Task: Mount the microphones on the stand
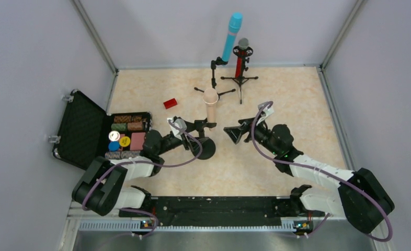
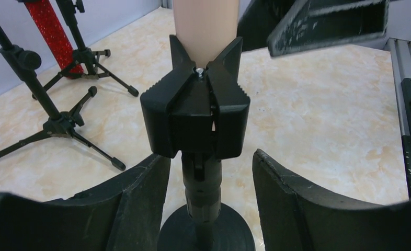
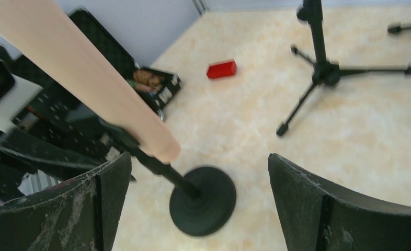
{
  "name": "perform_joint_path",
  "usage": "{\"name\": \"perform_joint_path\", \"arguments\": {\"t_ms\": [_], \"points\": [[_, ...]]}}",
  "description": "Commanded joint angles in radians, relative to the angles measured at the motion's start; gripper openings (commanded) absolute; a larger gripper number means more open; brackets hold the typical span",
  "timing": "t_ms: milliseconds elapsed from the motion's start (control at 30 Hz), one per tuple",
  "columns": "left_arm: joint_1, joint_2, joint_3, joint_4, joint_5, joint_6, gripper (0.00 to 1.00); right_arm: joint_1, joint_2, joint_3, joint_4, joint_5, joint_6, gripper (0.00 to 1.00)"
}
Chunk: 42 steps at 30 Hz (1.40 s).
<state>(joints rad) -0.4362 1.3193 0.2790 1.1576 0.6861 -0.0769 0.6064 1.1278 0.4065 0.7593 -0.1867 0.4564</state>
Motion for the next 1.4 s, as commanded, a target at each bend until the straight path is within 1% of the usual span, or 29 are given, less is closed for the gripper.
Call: {"name": "perform_joint_path", "arguments": {"t_ms": [0, 167, 233, 267, 300, 400, 433, 533, 567, 767, 967, 1067, 1200, 1367], "points": [[0.001, 0.003, 0.025, 0.134, 0.033, -0.013, 0.64, -0.005, -0.054, -0.028, -0.085, 0.015, 0.004, 0.99], [0.001, 0.005, 0.033, 0.145, 0.047, -0.01, 0.63, -0.005, -0.069, -0.093, -0.072, 0.022, -0.027, 0.99], [0.001, 0.005, 0.037, 0.143, 0.054, -0.009, 0.62, -0.005, -0.062, -0.108, -0.056, 0.006, -0.042, 0.99], [0.001, 0.007, 0.038, 0.143, 0.058, -0.009, 0.59, -0.005, -0.058, -0.115, -0.046, -0.003, -0.048, 0.99], [0.001, 0.009, 0.04, 0.142, 0.066, -0.008, 0.54, -0.005, -0.054, -0.121, -0.035, -0.012, -0.054, 0.99], [0.001, 0.01, 0.049, 0.119, 0.097, -0.005, 0.36, -0.005, -0.034, -0.132, -0.005, -0.041, -0.075, 0.99], [0.002, 0.011, 0.052, 0.111, 0.109, -0.005, 0.27, -0.005, -0.024, -0.134, 0.003, -0.049, -0.086, 0.99], [0.002, 0.012, 0.057, 0.097, 0.129, -0.004, 0.05, -0.005, 0.001, -0.136, 0.02, -0.075, -0.116, 0.99], [0.001, 0.013, 0.057, 0.097, 0.132, -0.007, 0.0, -0.005, 0.008, -0.136, 0.027, -0.086, -0.124, 0.98], [0.002, -0.008, 0.072, 0.096, 0.142, -0.032, 0.0, -0.002, 0.044, -0.146, 0.088, -0.145, -0.166, 0.97], [-0.001, -0.066, 0.12, 0.081, 0.15, -0.063, 0.0, 0.025, 0.068, -0.161, 0.165, -0.186, -0.198, 0.96], [-0.005, -0.104, 0.157, 0.033, 0.161, -0.068, 0.0, 0.052, 0.078, -0.162, 0.202, -0.188, -0.216, 0.95], [-0.018, -0.152, 0.209, -0.048, 0.173, -0.064, 0.0, 0.09, 0.101, -0.172, 0.296, -0.183, -0.227, 0.93], [-0.043, -0.196, 0.248, -0.098, 0.172, -0.063, 0.0, 0.107, 0.154, -0.151, 0.375, -0.182, -0.226, 0.91]]}}
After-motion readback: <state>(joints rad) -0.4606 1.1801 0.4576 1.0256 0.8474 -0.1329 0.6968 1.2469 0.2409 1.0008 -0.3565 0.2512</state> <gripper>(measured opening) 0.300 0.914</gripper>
